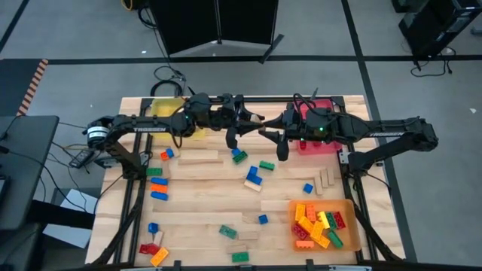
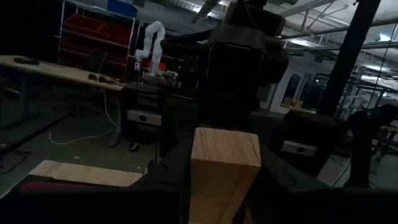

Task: Sort blocks by size

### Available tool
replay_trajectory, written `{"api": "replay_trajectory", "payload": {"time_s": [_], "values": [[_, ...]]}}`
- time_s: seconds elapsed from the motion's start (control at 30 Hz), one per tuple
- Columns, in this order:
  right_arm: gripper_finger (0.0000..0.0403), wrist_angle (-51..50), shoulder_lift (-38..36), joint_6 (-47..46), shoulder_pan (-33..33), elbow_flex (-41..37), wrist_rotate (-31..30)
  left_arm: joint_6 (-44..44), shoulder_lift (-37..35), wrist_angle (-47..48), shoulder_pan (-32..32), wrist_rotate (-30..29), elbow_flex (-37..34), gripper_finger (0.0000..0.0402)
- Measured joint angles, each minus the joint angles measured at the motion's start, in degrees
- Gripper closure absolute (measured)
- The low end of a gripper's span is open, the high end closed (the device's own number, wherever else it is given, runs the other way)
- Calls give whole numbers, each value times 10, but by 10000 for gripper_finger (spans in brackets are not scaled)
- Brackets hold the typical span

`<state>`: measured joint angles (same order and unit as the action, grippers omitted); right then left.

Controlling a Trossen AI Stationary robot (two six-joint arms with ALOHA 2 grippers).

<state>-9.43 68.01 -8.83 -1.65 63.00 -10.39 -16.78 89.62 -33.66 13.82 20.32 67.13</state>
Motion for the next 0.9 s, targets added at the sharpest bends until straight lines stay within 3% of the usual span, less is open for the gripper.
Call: {"api": "replay_trajectory", "payload": {"time_s": [0.33,0.63,0.9], "values": [[228,-5,0,-5,-2,0,-3,-4,0,3,3,-27,0,286],[193,-98,0,-61,-18,0,-2,-48,-16,62,54,-48,-1,281],[151,-170,0,-107,-19,-3,-3,-54,-80,299,140,-109,-1,279]]}}
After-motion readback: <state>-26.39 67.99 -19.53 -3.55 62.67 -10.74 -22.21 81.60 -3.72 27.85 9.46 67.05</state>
